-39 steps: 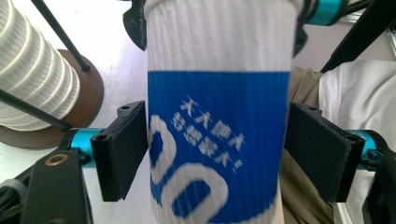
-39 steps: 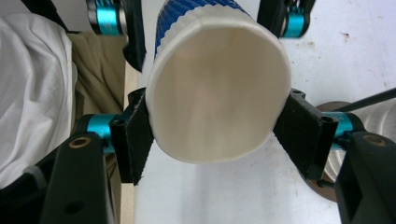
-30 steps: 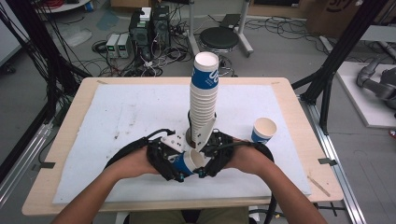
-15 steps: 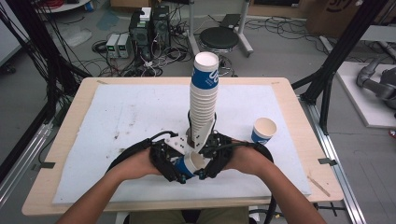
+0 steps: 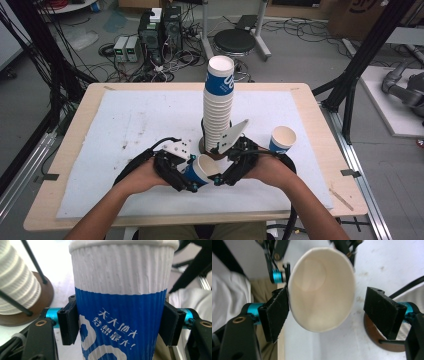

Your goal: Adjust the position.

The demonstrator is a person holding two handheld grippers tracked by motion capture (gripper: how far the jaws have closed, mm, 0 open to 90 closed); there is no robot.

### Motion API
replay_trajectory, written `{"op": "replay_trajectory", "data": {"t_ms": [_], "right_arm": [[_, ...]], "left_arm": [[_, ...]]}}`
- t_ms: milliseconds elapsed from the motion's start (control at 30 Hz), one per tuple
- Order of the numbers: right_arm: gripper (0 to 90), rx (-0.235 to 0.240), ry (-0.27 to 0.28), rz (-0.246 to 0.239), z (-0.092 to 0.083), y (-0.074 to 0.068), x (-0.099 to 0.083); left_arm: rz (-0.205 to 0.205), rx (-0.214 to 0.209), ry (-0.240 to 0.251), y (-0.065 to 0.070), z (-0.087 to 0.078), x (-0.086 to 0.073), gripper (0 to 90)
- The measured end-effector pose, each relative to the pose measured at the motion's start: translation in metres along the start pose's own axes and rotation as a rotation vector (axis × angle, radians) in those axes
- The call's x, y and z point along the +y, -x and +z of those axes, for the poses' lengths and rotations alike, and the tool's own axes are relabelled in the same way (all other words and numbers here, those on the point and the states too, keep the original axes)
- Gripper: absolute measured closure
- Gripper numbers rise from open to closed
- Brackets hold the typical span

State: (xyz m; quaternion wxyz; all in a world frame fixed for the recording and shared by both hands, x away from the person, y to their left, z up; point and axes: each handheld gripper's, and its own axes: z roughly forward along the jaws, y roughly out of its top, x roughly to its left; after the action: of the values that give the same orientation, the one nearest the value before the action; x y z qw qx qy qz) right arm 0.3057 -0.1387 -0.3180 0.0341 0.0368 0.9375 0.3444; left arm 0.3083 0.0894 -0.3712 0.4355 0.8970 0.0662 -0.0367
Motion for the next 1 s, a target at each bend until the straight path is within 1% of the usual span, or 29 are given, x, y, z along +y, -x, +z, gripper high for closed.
{"op": "replay_trajectory", "data": {"t_ms": [67, 100, 133, 167, 233, 333, 400, 500, 667, 700, 733, 867, 933, 967, 1000], "right_arm": [[21.0, 0.0, 0.057, 0.03, -0.007, 0.002, -0.003], [21.0, 0.0, 0.082, 0.036, -0.01, 0.003, -0.004], [21.0, -0.006, 0.101, 0.046, -0.014, 0.004, -0.006], [21.0, -0.012, 0.123, 0.058, -0.018, 0.005, -0.007], [21.0, -0.023, 0.155, 0.069, -0.023, 0.005, -0.01], [21.0, -0.032, 0.217, 0.103, -0.031, 0.006, -0.015], [21.0, -0.039, 0.243, 0.12, -0.035, 0.006, -0.021], [21.0, -0.056, 0.262, 0.141, -0.039, 0.005, -0.028], [21.0, -0.074, 0.287, 0.169, -0.043, 0.005, -0.038], [21.0, -0.081, 0.29, 0.176, -0.043, 0.005, -0.04], [21.0, -0.086, 0.293, 0.19, -0.043, 0.005, -0.042], [21.0, -0.106, 0.302, 0.213, -0.042, 0.005, -0.049], [21.1, -0.113, 0.305, 0.225, -0.04, 0.004, -0.056], [21.0, -0.117, 0.305, 0.23, -0.04, 0.004, -0.059], [21.0, -0.125, 0.305, 0.245, -0.039, 0.003, -0.064]], "left_arm": [[-0.006, 0.005, 0.03, -0.001, -0.002, -0.004, 29.4], [-0.006, 0.005, 0.043, -0.002, -0.003, -0.006, 29.3], [-0.006, 0.008, 0.065, -0.003, -0.004, -0.008, 29.1], [-0.009, 0.012, 0.078, -0.003, -0.005, -0.01, 29.0], [-0.015, 0.023, 0.116, -0.004, -0.007, -0.014, 28.7], [-0.023, 0.045, 0.186, -0.005, -0.011, -0.02, 28.5], [-0.034, 0.06, 0.225, -0.007, -0.013, -0.025, 28.6], [-0.045, 0.077, 0.279, -0.009, -0.015, -0.033, 28.6], [-0.036, 0.1, 0.349, -0.011, -0.02, -0.044, 28.5], [-0.038, 0.102, 0.372, -0.011, -0.021, -0.047, 28.6], [-0.037, 0.104, 0.38, -0.012, -0.022, -0.048, 28.5], [-0.037, 0.127, 0.43, -0.013, -0.025, -0.058, 28.1], [-0.04, 0.14, 0.452, -0.013, -0.027, -0.061, 27.7], [-0.044, 0.149, 0.471, -0.014, -0.029, -0.064, 27.6], [-0.047, 0.156, 0.485, -0.014, -0.029, -0.065, 27.4]]}}
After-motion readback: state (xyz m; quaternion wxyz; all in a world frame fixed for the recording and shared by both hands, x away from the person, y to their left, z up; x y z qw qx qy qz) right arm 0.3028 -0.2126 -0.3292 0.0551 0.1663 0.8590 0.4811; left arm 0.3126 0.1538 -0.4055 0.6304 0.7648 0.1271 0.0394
